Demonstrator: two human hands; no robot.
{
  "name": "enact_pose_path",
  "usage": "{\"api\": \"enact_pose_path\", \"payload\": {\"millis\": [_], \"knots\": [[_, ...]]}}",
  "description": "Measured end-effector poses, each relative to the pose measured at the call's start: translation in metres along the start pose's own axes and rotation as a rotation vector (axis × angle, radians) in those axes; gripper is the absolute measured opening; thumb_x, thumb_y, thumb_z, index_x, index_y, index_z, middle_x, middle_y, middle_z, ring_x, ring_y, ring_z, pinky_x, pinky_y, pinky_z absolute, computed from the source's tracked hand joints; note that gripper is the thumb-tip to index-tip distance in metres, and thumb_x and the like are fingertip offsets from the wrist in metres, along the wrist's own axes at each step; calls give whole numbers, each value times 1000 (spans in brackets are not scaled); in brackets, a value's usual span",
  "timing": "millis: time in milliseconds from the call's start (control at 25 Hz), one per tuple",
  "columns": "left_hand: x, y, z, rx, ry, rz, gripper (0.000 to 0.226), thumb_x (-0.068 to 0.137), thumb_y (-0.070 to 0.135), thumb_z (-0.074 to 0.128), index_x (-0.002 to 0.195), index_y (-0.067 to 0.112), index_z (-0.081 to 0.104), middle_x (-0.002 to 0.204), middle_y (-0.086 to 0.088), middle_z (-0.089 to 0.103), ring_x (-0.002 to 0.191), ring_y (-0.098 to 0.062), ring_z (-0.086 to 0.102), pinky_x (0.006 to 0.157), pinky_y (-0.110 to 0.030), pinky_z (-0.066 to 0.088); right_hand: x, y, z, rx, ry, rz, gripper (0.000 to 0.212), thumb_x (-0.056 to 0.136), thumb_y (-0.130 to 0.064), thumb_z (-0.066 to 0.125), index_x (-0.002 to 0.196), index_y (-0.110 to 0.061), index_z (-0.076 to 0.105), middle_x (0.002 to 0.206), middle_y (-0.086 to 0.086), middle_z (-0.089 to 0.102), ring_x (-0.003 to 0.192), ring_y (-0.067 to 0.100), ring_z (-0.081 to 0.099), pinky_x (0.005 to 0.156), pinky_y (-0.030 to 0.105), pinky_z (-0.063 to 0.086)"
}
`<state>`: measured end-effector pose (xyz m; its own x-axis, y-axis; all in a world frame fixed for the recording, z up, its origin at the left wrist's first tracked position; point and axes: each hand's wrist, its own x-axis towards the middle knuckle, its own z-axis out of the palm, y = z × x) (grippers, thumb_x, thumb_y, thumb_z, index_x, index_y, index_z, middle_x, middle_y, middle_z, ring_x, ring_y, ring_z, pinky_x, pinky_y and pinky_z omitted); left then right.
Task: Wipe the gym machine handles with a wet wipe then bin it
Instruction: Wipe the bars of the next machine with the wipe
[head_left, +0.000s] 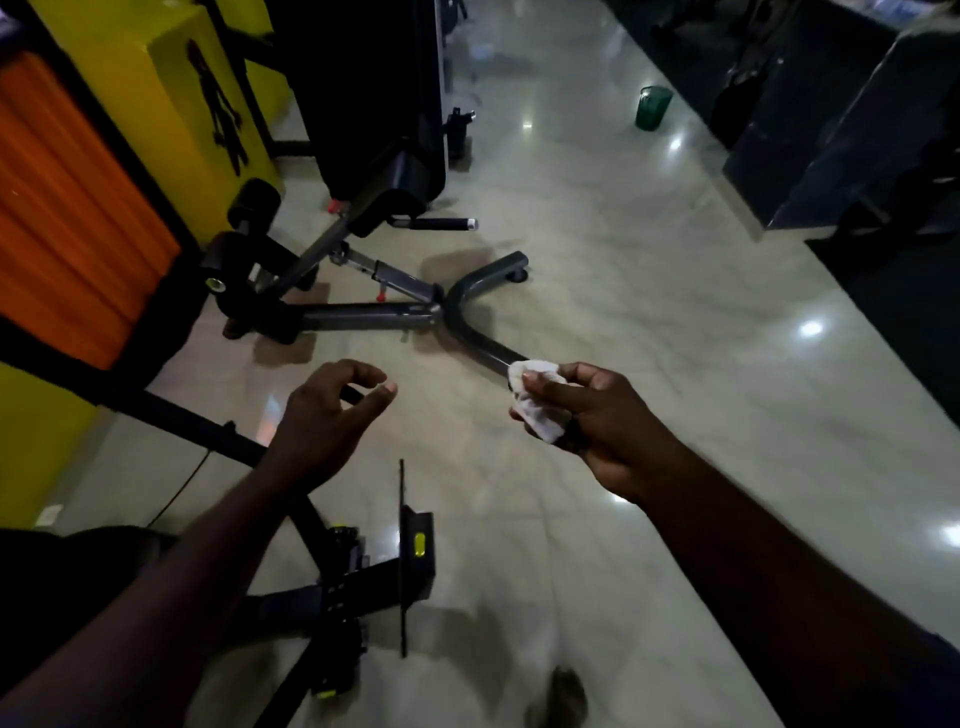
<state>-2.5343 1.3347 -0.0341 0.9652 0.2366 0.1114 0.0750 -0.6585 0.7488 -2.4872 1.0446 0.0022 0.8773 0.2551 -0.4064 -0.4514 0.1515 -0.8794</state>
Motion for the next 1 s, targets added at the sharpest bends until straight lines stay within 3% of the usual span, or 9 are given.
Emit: {"api": "enact_pose_path", "payload": {"millis": [160, 320, 440, 600, 800, 840, 920, 1000], "knots": [[51, 28, 37, -34, 52, -97, 17, 94, 41, 71, 104, 28, 71, 110, 10, 67, 90, 5, 62, 69, -20, 44, 79, -44, -33, -26, -103, 63, 31, 95, -4, 67, 125, 2, 64, 117, 23, 73, 108, 36, 71, 90, 38, 61], [113, 20, 29, 16, 158, -123, 19, 94, 42, 71, 107, 28, 70, 112, 10, 68, 95, 1, 63, 73, -24, 48, 169, -85, -14, -150, -190, 31, 20, 95, -6, 68, 115, -1, 67, 109, 22, 76, 103, 40, 74, 83, 43, 63], [166, -15, 17, -25, 295, -209, 23, 94, 40, 72, 108, 23, 71, 112, 8, 69, 97, -7, 67, 82, -35, 55, 252, -105, 29, -247, -295, 22, 23, 93, -8, 72, 115, 0, 68, 108, 22, 76, 100, 37, 74, 83, 43, 62], [229, -67, -16, -49, 434, -357, 25, 93, 45, 73, 106, 23, 72, 109, 4, 70, 96, -12, 67, 85, -36, 55, 357, -128, 116, -320, -483, 83, 33, 76, -16, 86, 104, -4, 73, 108, 25, 74, 97, 35, 69, 96, 52, 53], [272, -107, -75, -78, 584, -526, 30, 87, 54, 74, 102, 29, 71, 104, 10, 66, 92, -10, 68, 80, -44, 61, 440, -152, 228, -414, -719, 99, 17, 89, -18, 76, 98, -4, 70, 98, 15, 77, 87, 26, 73, 71, 33, 60], [278, -115, -83, -70, 620, -548, 31, 86, 55, 73, 102, 29, 70, 103, 9, 66, 91, -7, 68, 79, -39, 60, 455, -154, 251, -440, -787, 106, 14, 90, -21, 75, 87, -9, 67, 94, 13, 78, 84, 25, 74, 68, 33, 60], [291, -131, -100, 14, 674, -609, 27, 90, 47, 75, 104, 24, 71, 104, 5, 67, 89, -1, 65, 72, -21, 52, 486, -158, 299, -465, -909, 118, 29, 88, -23, 77, 70, -16, 55, 81, 9, 74, 74, 22, 73, 63, 32, 58], [305, -145, -114, 19, 729, -699, 22, 92, 36, 75, 105, 18, 72, 106, 0, 67, 92, -6, 64, 61, -11, 47, 518, -157, 343, -503, -996, 111, 35, 86, -22, 78, 68, -18, 49, 73, 7, 67, 66, 19, 69, 60, 31, 57]]}}
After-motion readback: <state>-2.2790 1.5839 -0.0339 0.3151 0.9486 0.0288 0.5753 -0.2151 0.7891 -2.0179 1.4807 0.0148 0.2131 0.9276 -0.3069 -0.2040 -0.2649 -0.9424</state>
